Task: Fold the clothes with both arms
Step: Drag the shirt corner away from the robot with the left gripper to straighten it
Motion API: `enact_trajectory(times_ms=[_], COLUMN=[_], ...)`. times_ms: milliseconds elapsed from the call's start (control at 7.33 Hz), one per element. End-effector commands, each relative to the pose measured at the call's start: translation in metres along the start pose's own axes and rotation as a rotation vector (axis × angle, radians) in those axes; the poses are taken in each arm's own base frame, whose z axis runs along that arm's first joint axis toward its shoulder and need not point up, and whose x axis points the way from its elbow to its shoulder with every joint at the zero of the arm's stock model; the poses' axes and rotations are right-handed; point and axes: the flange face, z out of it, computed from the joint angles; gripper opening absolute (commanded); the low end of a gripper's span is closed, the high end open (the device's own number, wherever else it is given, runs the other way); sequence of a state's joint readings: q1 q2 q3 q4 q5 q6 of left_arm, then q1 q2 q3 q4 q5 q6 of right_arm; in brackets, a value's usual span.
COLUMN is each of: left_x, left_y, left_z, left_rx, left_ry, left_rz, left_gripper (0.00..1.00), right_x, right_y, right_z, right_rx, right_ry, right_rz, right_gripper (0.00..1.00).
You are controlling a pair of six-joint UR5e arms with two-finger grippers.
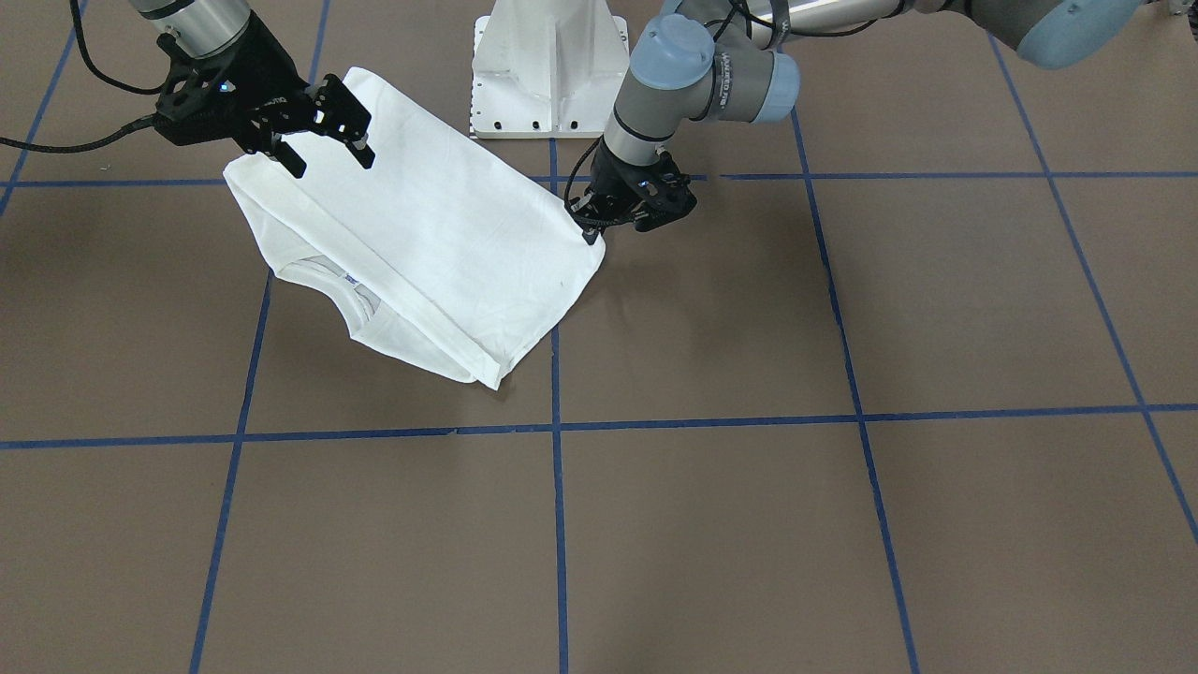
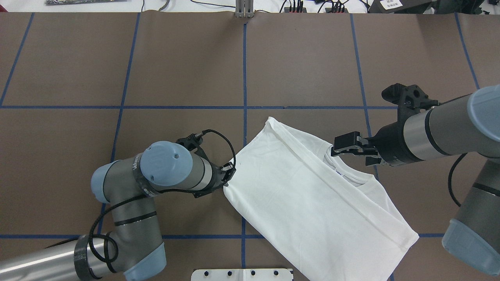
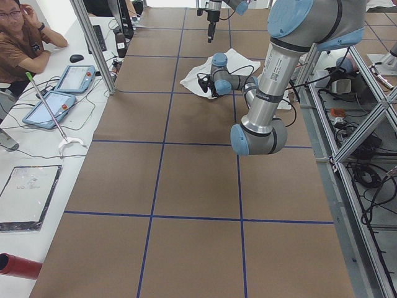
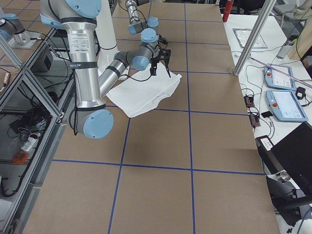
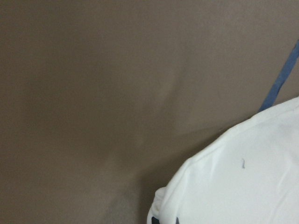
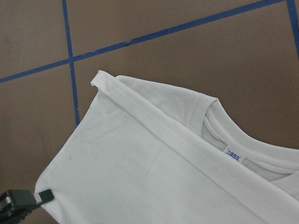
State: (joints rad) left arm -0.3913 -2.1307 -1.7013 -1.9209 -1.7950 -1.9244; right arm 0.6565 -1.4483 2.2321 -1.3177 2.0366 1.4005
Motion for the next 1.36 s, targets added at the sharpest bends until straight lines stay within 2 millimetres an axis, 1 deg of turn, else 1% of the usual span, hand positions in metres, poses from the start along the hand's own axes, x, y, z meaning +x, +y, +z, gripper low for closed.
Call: enact_trajectory(times_ms=[0,136,273,409,545,682,818,955,1091,1227], left_x=[0.011,0.01,0.01,0.03,0.048,0.065,0.085,0.107,0.125,0.129], left_y=[-0.071,-0.12,-0.157,-0.195,-0.223,-0.246,-0.267,-0.279,-0.287,-0.297], left_z=[-0.019,-0.021,-0.016,-0.013,-0.008,-0.014,-0.019,-0.015,-0.005,0.011], left_rx=[0.098,0.157,0.2,0.244,0.274,0.299,0.32,0.344,0.388,0.39], left_ry=[0.013,-0.009,-0.033,-0.049,-0.067,-0.06,-0.006,0.058,0.125,0.168], left_rz=[0.026,0.021,0.032,0.056,0.078,0.107,0.135,0.153,0.185,0.213], left_gripper=[0.0,0.0,0.0,0.0,0.0,0.0,0.0,0.0,0.0,0.0], right_x=[0.0,0.001,0.0,-0.001,-0.002,-0.002,-0.002,-0.001,0.0,0.0], right_y=[-0.001,-0.001,-0.001,-0.002,-0.003,-0.003,-0.003,-0.003,-0.004,-0.004], right_z=[0.002,0.004,0.004,0.004,0.003,0.003,0.003,0.002,0.003,0.003], right_rx=[0.001,-0.001,0.001,0.004,0.005,0.005,0.005,0.004,0.004,0.004], right_ry=[0.003,0.006,0.005,0.003,0.002,0.002,0.002,0.001,0.004,0.004], right_rz=[0.001,0.002,0.001,0.001,0.001,0.001,0.001,0.002,0.006,0.004], right_gripper=[1.0,1.0,1.0,1.0,1.0,1.0,1.0,1.0,1.0,1.0])
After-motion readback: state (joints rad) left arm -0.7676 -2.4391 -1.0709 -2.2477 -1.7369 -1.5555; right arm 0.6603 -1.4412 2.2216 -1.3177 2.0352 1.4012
